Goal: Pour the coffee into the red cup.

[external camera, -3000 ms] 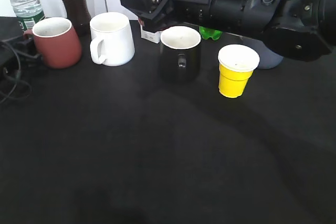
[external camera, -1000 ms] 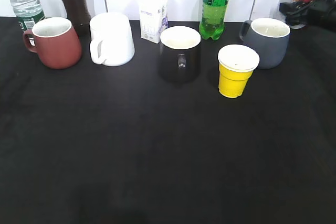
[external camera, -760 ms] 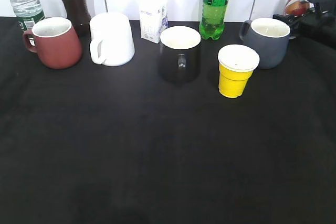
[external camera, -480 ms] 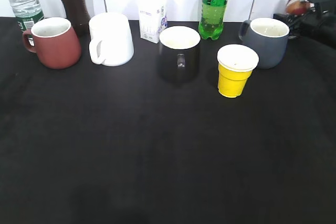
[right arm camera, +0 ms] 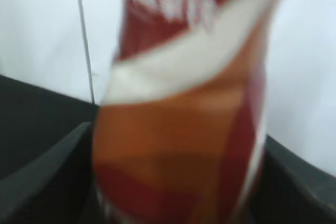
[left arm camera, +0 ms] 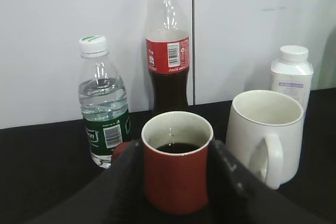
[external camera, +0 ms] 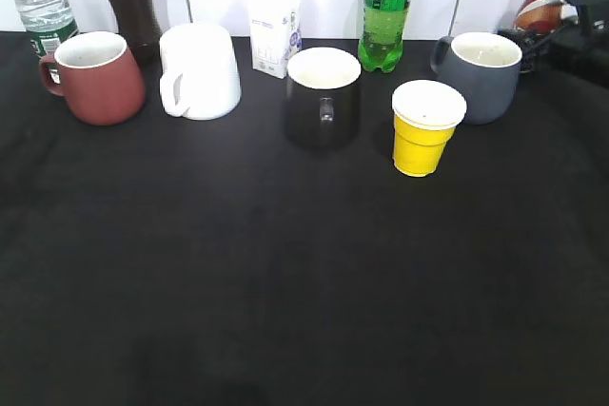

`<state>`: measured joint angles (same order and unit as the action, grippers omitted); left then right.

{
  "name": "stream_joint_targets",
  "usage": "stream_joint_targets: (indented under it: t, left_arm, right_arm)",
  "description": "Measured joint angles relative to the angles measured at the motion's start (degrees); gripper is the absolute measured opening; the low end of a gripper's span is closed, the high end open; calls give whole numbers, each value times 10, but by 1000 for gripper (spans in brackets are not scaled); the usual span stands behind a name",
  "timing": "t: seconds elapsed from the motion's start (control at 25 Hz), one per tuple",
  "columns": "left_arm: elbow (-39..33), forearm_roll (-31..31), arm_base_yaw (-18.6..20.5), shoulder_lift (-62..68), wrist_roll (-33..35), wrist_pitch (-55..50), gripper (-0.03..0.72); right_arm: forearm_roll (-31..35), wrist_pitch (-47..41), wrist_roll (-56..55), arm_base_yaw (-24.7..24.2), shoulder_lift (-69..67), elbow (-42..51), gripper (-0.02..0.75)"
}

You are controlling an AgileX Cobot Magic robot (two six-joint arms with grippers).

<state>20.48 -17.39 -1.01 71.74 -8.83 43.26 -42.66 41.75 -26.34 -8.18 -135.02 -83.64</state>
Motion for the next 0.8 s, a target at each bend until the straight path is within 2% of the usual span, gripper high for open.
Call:
stream_joint_targets:
  t: [0.48, 0.8]
  left_arm:
    - [0, 0, 0, 0, 0, 13, 309]
    - [0, -13, 0, 0, 0, 13, 309]
  right_arm:
    - [4, -68, 7, 0, 74, 67, 597]
    - [23, -71, 17, -6, 154, 176, 596]
